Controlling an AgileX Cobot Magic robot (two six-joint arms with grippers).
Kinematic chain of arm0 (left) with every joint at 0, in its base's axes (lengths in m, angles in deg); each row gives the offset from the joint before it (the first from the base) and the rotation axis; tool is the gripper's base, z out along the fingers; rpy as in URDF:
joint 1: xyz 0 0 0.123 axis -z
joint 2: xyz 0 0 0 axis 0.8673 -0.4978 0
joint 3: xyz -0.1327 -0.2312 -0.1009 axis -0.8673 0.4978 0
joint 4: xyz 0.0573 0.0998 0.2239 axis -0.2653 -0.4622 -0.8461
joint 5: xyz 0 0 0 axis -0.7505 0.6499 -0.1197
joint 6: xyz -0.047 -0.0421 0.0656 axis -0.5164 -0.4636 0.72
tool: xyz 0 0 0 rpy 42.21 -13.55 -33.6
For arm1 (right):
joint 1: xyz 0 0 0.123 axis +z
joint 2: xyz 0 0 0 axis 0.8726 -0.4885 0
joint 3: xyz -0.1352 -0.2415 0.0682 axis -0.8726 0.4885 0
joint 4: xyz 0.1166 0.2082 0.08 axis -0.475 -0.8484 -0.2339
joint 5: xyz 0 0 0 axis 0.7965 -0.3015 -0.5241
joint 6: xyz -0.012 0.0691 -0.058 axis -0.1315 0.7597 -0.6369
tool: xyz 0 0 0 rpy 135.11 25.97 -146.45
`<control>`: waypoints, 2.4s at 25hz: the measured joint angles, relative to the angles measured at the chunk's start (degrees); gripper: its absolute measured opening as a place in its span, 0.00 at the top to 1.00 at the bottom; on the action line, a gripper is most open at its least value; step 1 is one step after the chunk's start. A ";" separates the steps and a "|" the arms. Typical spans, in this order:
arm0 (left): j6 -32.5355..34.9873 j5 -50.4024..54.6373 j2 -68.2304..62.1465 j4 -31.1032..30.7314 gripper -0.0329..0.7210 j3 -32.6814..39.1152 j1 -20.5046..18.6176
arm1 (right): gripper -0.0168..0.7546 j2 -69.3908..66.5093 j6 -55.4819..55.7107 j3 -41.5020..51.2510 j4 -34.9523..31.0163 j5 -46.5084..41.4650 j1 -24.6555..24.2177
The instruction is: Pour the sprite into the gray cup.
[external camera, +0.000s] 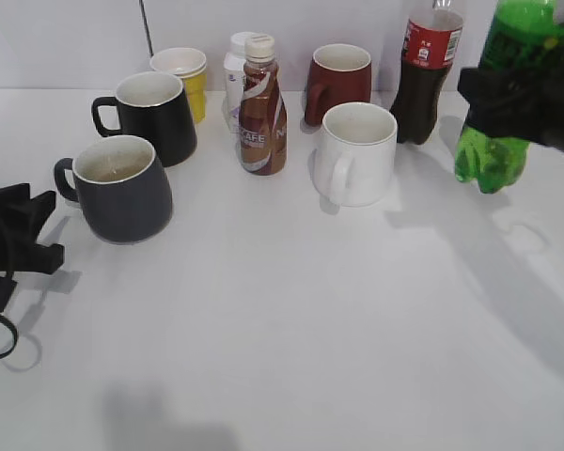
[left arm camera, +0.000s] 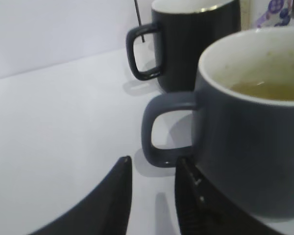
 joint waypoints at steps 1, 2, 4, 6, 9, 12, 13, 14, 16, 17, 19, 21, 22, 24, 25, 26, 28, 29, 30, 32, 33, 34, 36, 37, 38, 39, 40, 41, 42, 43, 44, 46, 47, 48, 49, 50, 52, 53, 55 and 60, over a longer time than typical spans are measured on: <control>0.00 0.97 1.24 0.00 0.64 0.27 0.00 | 0.43 -1.58 0.00 0.47 -0.27 2.38 -0.44; 0.00 1.77 2.22 0.00 0.64 0.48 0.00 | 0.43 -3.53 0.00 1.10 -0.27 4.64 -0.58; 0.00 3.21 4.24 0.00 0.64 0.64 0.00 | 0.43 -7.55 0.00 2.48 -0.20 10.92 -0.58; -0.02 4.33 5.86 -0.30 0.64 0.64 0.00 | 0.43 -11.00 0.00 4.21 -0.06 17.06 -0.58; -0.02 5.17 7.97 -0.90 0.64 0.64 0.00 | 0.43 -14.94 0.00 7.37 -0.06 24.93 -0.58; -0.02 5.41 9.81 -1.51 0.64 0.64 0.00 | 0.43 -17.31 -0.52 9.51 -0.06 28.12 -0.58; -0.02 5.49 10.22 -1.57 0.64 0.64 0.00 | 0.42 -17.61 -1.24 9.96 -0.01 29.22 -0.52; -0.02 5.80 10.62 -1.56 0.64 0.64 0.00 | 0.39 -17.66 -2.19 10.46 -0.01 30.31 -0.52; -0.02 6.71 11.31 -1.68 0.64 0.68 0.00 | 0.28 -17.66 -3.87 10.92 0.19 31.26 -0.52; -0.02 7.31 11.69 -1.77 0.64 0.68 0.00 | 0.23 -17.66 -4.77 10.98 0.19 31.92 -0.52; -0.02 9.06 13.03 -1.81 0.64 0.68 0.00 | 0.15 -17.66 -5.41 10.98 0.19 32.78 -0.52; -0.02 11.04 14.96 -1.81 0.64 0.68 0.00 | 0.12 -17.38 -5.71 10.98 0.19 32.95 -0.52; -0.02 12.57 16.39 -1.81 0.64 0.68 0.00 | 0.12 -16.94 -5.77 10.98 0.19 32.90 -0.52; -0.02 16.33 19.86 -1.54 0.64 0.68 0.00 | 0.12 -14.76 -5.84 10.84 0.19 31.99 -0.52; -0.02 18.94 22.15 -1.25 0.64 0.68 0.00 | 0.12 -13.37 -5.84 10.42 0.19 30.83 -0.52; -0.02 21.85 24.78 -1.07 0.64 0.68 0.00 | 0.12 -11.32 -5.84 9.77 0.19 29.23 -0.52; -0.02 27.96 30.39 0.00 0.64 0.70 0.00 | 0.12 -5.94 -5.77 7.57 0.19 23.20 -0.52; -0.02 31.39 33.96 0.00 0.63 0.70 0.00 | 0.12 -3.26 -5.41 5.91 0.31 18.54 -0.52; -0.02 34.78 37.90 0.00 0.62 0.70 0.00 | 0.12 0.26 -4.61 4.10 0.62 14.16 -0.52; -0.02 43.14 46.19 0.90 0.58 -0.04 0.00 | 0.12 6.99 -1.96 0.88 2.70 3.21 -0.52; -0.02 49.35 52.14 1.31 0.57 -1.30 0.00 | 0.12 10.76 -0.58 -0.69 4.43 -1.94 -0.37; -0.02 54.79 55.70 1.52 0.55 -3.24 0.00 | 0.12 14.53 1.04 -1.77 5.81 -6.12 -0.18; -0.02 67.87 63.16 1.07 0.53 -7.50 0.00 | 0.12 21.46 3.09 -3.45 8.00 -15.28 1.01; -0.02 73.92 66.38 0.91 0.53 -9.87 0.00 | 0.12 25.24 3.61 -3.72 8.42 -18.98 1.70; -0.02 78.52 68.80 0.37 0.53 -12.28 -0.05 | 0.12 28.99 3.96 -3.83 8.63 -23.81 2.63; -0.02 83.85 71.37 0.00 0.53 -14.19 -0.05 | 0.13 32.09 4.25 -3.95 8.69 -28.94 3.63; -0.07 89.04 73.53 0.00 0.53 -16.24 -0.05 | 0.13 35.73 4.27 -4.01 8.75 -33.47 4.51; -0.36 94.02 75.38 -0.94 0.53 -17.92 -0.05 | 0.14 40.33 4.40 -4.01 8.33 -39.30 5.63; -1.33 98.14 76.72 -1.64 0.53 -18.92 -0.05 | 0.14 43.02 4.46 -4.01 8.03 -45.47 6.71; -2.46 103.07 78.18 -2.34 0.52 -19.76 -0.05 | 0.14 46.38 4.46 -4.01 7.42 -51.64 7.63; -3.88 107.91 79.49 -3.19 0.52 -20.12 -0.05 | 0.15 49.69 4.47 -4.01 6.80 -57.07 8.23; -6.14 116.67 81.72 -4.87 0.51 -20.26 -0.05 | 0.15 55.79 4.54 -4.01 5.78 -69.75 8.86; -6.71 120.81 83.02 -5.11 0.49 -20.26 -0.05 | 0.16 59.00 4.54 -4.01 5.65 -75.00 8.90; -6.94 124.26 84.39 -5.35 0.47 -20.26 -0.05 | 0.16 62.05 4.54 -4.01 5.59 -81.41 8.90; -7.21 126.63 85.62 -5.35 0.45 -20.26 -0.05 | 0.16 64.44 4.54 -4.01 5.55 -87.61 8.90; -7.37 129.03 87.21 -5.39 0.43 -20.26 -0.05 | 0.17 67.14 4.48 -4.01 5.55 -93.40 8.90; -7.48 131.95 90.45 -5.39 0.40 -20.26 -0.05 | 0.17 72.20 4.40 -3.96 5.55 -101.37 8.90; -7.60 132.55 92.29 -5.47 0.39 -20.26 -0.05 | 0.18 74.22 4.40 -3.76 5.52 -103.32 8.90; -7.67 132.61 96.22 -5.61 0.37 -19.10 -0.05 | 0.18 78.85 4.20 -2.34 5.28 -104.71 8.90; -8.05 131.33 98.48 -5.29 0.37 -16.83 -0.05 | 0.21 83.09 1.20 1.76 2.84 -105.21 8.90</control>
